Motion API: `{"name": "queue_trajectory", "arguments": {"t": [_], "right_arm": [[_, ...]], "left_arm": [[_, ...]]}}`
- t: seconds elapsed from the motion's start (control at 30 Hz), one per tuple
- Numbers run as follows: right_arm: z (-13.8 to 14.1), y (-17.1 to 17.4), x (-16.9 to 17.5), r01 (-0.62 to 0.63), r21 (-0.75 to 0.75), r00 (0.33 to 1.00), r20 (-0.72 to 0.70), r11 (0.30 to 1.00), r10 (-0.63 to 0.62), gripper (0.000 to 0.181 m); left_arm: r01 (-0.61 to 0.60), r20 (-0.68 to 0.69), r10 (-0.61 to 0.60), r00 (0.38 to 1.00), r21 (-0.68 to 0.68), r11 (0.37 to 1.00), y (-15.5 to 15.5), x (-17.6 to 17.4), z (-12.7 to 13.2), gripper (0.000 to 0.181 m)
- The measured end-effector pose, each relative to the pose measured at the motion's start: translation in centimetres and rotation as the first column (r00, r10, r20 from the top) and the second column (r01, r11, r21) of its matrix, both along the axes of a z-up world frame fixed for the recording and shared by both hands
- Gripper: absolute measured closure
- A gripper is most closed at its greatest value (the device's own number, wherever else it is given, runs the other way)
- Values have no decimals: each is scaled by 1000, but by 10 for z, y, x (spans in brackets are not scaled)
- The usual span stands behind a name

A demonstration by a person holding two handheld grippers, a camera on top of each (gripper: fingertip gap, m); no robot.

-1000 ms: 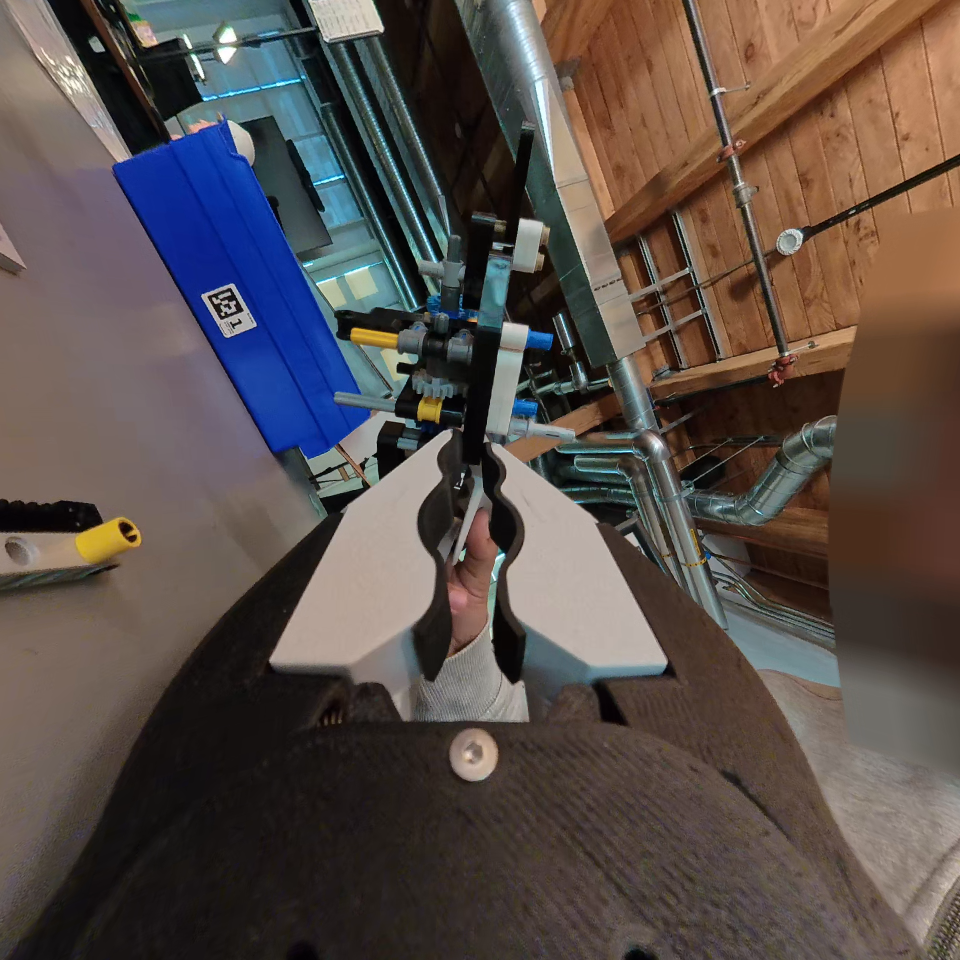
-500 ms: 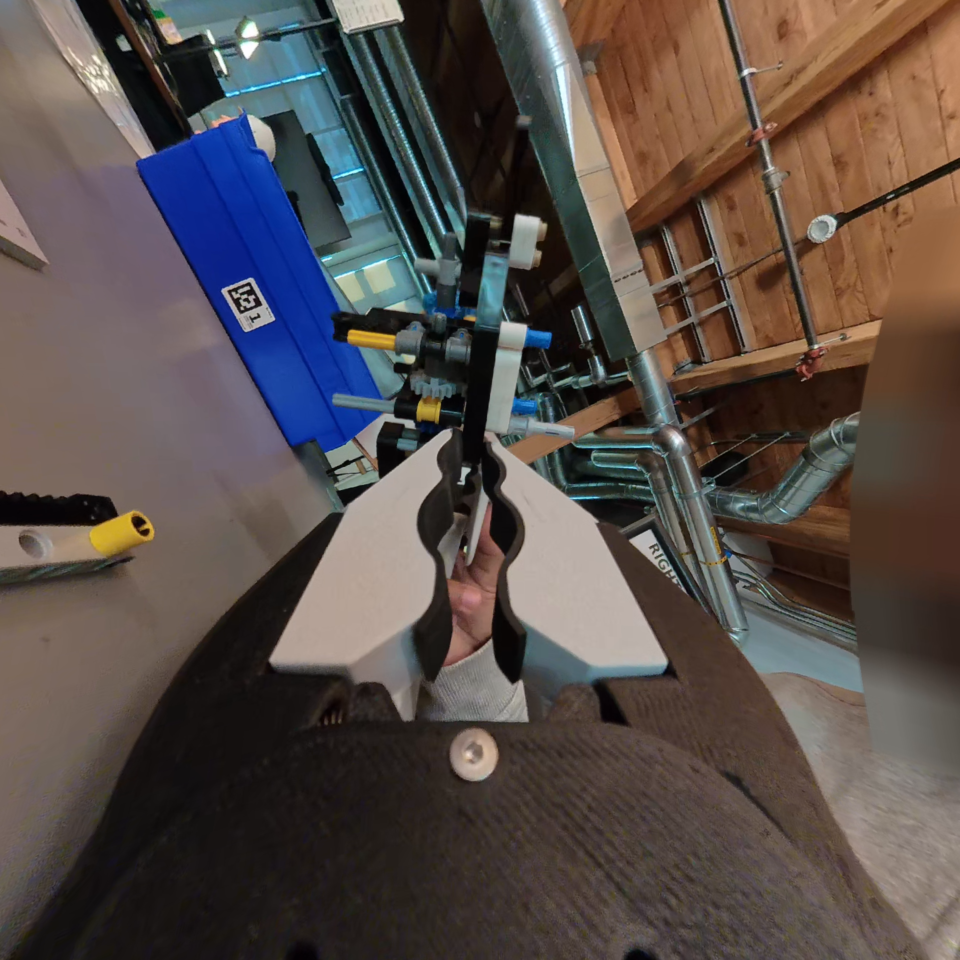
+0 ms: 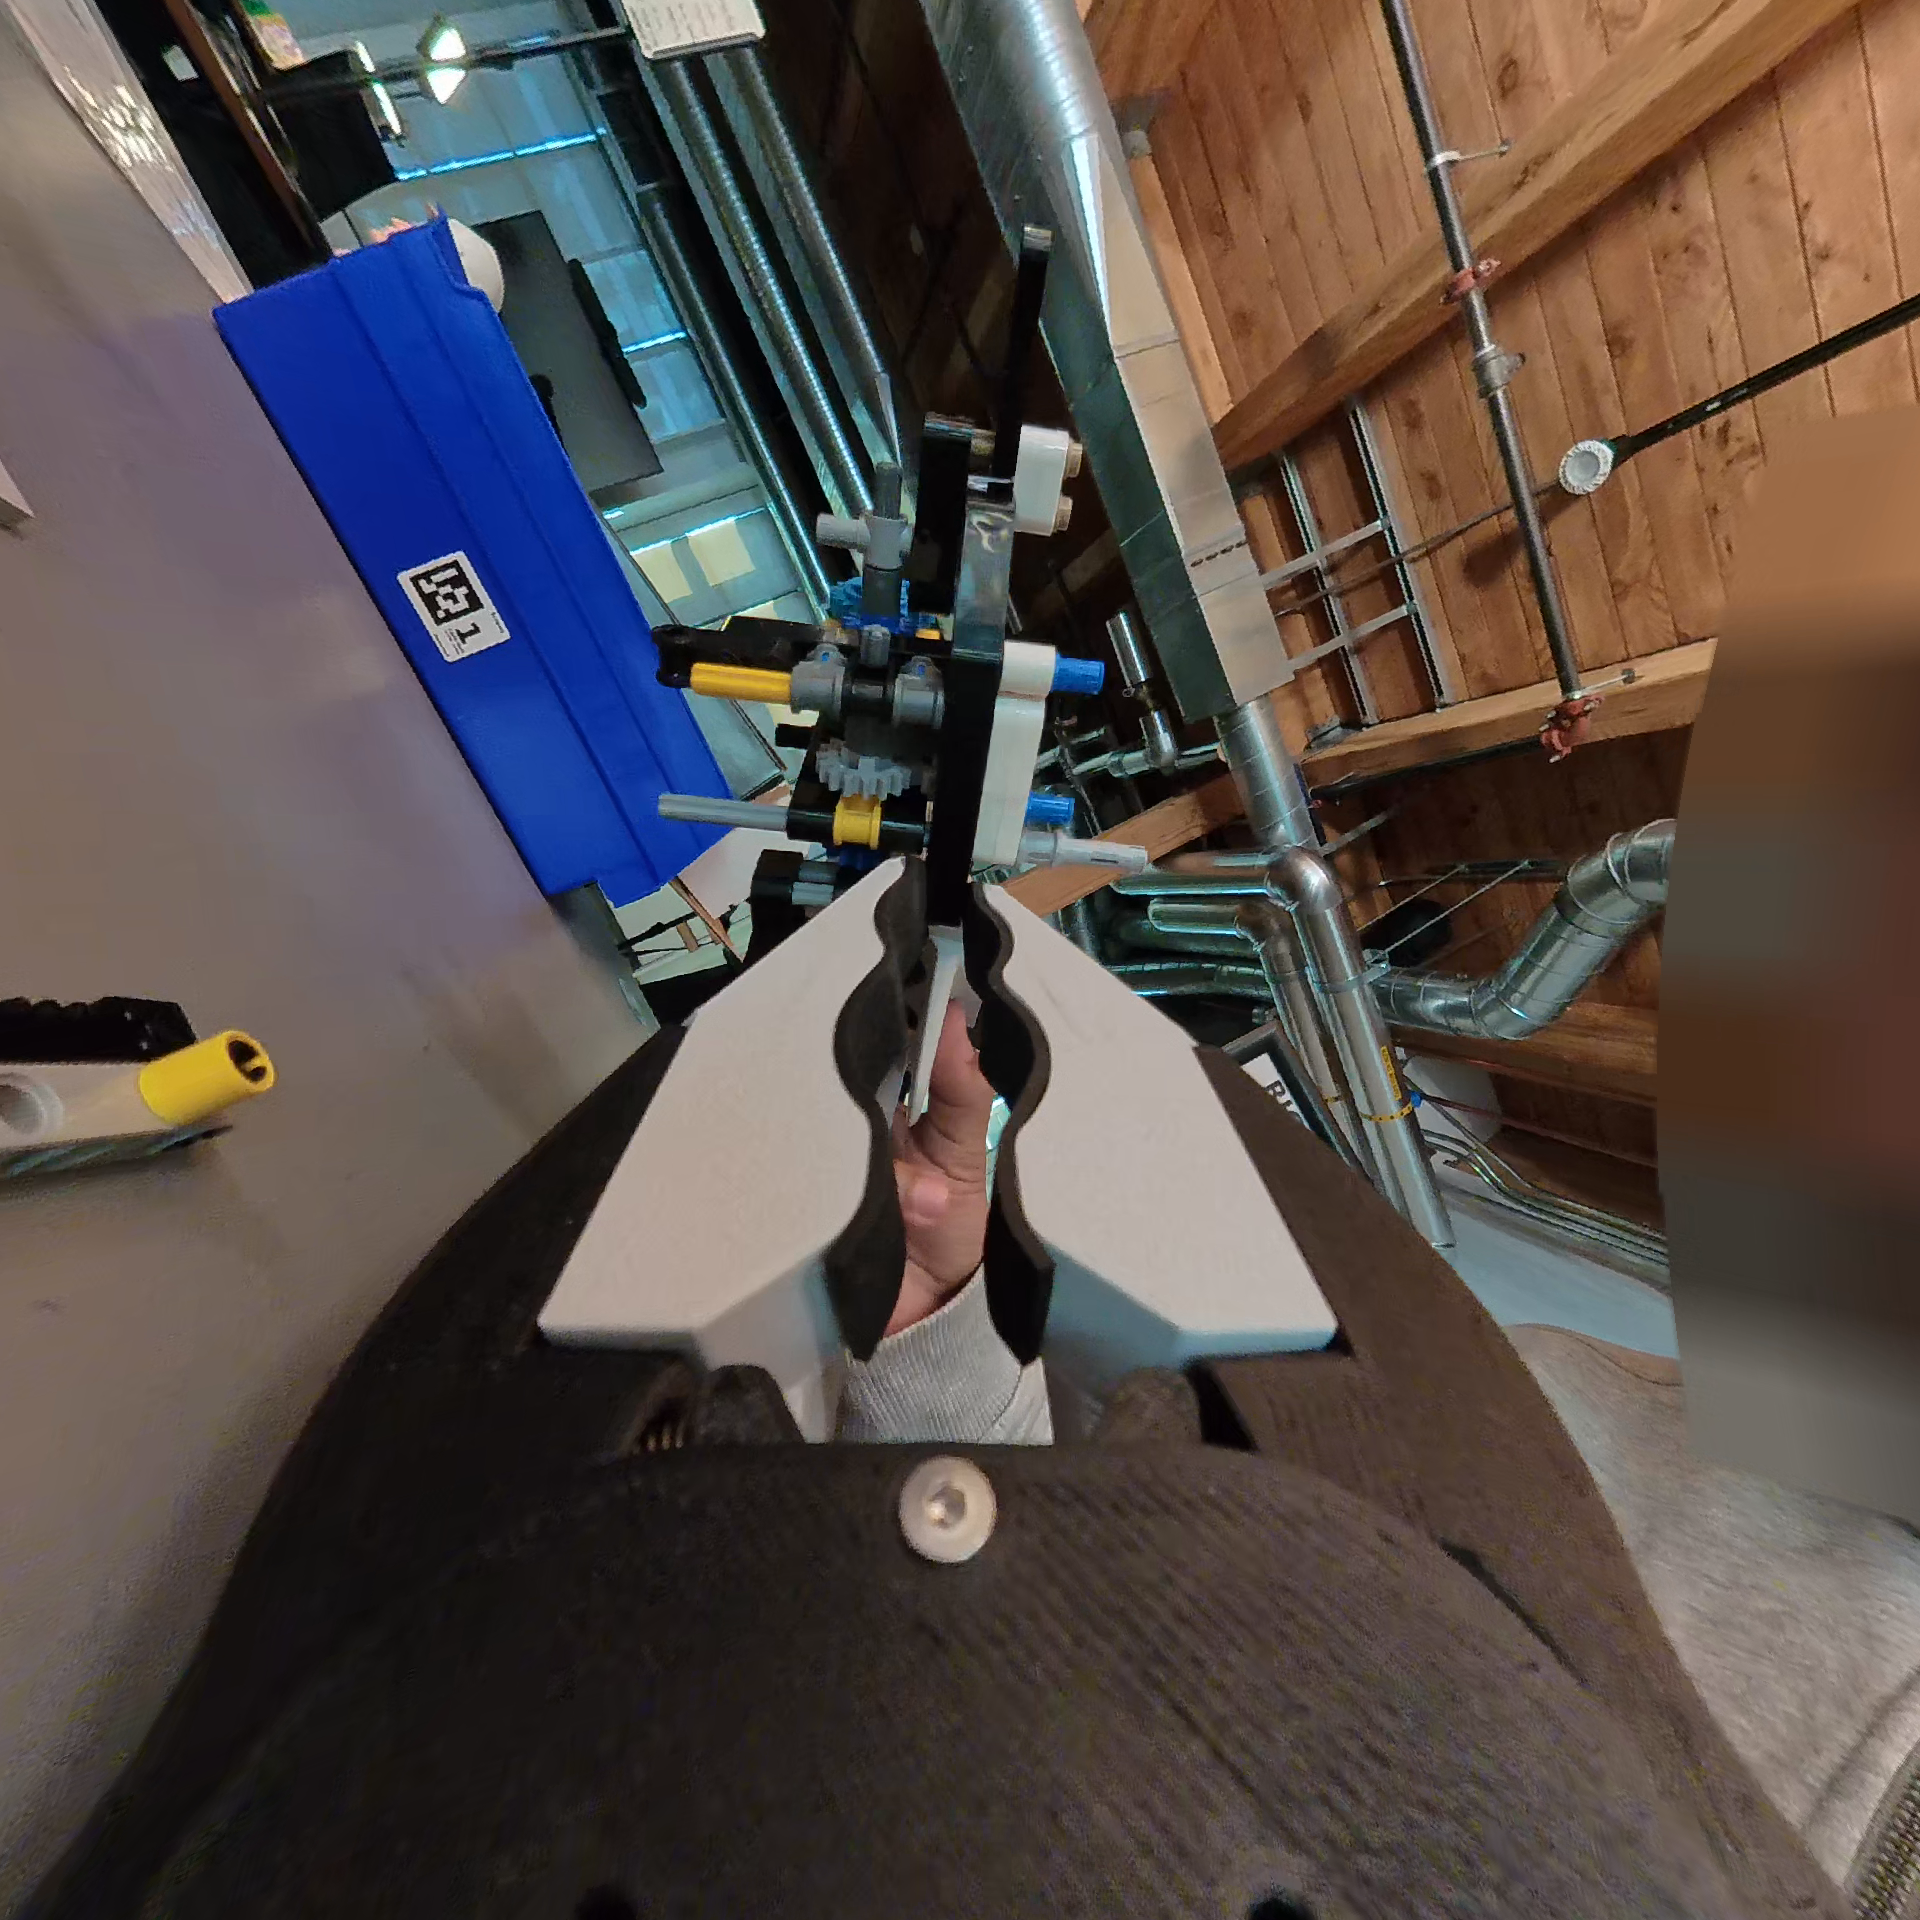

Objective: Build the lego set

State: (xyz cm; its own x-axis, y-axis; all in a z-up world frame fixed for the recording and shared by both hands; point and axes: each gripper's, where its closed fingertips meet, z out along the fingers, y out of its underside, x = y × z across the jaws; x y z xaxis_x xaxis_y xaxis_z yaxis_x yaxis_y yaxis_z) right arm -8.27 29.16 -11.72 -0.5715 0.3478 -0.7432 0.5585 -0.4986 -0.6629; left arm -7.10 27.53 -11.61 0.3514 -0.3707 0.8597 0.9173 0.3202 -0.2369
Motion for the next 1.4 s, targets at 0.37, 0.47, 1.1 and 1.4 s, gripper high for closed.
{"name": "queue_trajectory", "arguments": {"t": [0.37, 0.47, 1.1, 1.4], "right_arm": [[-4, -1, -2, 25, 29, 999, 36, 999, -26, 176], [-6, -1, -3, 35, 21, 998, 53, 999, -36, 176], [-41, 29, -12, 172, 178, 969, 147, 969, -199, 181], [-48, 56, -11, 225, 200, 950, 173, 954, -261, 181]], "left_arm": [[8, 22, -8, 1000, 17, 1000, -2, -2, 0, 178], [7, 26, -8, 1000, 15, 1000, -1, -2, 0, 178], [-22, 93, 26, 995, -45, 999, -3, -13, -9, 181], [-49, 36, 54, 998, -142, 989, -10, -18, -12, 181]]}}
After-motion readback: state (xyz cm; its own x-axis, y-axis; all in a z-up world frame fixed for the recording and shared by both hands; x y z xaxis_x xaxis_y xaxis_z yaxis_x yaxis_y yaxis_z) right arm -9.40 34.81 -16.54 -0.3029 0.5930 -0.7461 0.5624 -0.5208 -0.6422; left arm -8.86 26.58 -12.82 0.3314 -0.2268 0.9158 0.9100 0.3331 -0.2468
